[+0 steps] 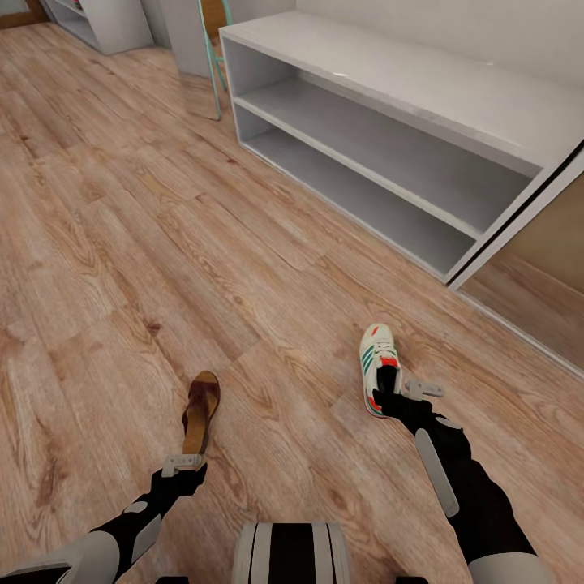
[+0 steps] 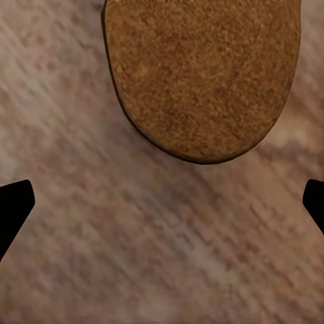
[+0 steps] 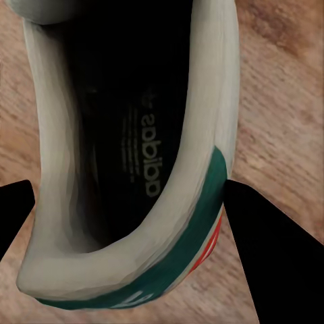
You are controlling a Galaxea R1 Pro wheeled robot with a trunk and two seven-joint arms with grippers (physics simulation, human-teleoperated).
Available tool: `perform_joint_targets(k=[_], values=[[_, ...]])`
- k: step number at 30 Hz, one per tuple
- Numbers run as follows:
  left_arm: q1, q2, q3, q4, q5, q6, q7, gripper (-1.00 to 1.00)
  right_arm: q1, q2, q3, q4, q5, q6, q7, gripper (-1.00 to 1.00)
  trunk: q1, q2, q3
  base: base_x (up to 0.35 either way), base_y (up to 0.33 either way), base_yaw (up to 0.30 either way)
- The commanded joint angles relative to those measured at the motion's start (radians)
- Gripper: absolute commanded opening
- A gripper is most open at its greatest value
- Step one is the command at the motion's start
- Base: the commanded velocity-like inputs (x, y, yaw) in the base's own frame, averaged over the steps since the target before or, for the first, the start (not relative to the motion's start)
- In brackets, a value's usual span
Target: Pick up the two gym shoes and the two sandals from the corridor floor and place them onto the hallstand (shoe rack) in the corridor, making sure they are on the rack and not on the floor. Arrange them so the two gym shoes are next to each other and the two sandals are next to each other.
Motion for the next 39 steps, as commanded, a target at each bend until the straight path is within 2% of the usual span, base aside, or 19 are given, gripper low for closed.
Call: perform_joint_targets(k=[1,27,28,39], values=[[0.000,0.000,0.008,0.001,-0.001,-0.002,-0.007,1.00,0.000,0.000,0.001,-0.001,-0.011,0.004,-0.009,-1.00,0.000,0.000,-0.001,0.025,0.000,0.000],[-0.001,0.000,0.008,0.000,-0.001,-0.002,-0.007,1.00,0.000,0.000,0.001,-0.001,-0.011,0.004,-0.009,-1.00,0.000,0.000,-0.001,0.098,0.000,0.000],[-0.001,0.000,0.008,0.000,-0.001,-0.002,-0.007,-1.00,0.000,-0.001,0.001,-0.001,-0.011,0.004,-0.009,-1.00,0.000,0.000,-0.001,0.007,0.000,0.000],[-0.001,0.000,0.008,0.001,-0.001,-0.001,-0.007,-1.00,0.000,-0.001,0.001,-0.001,-0.011,0.004,-0.009,-1.00,0.000,0.000,-0.001,0.001,0.000,0.000]])
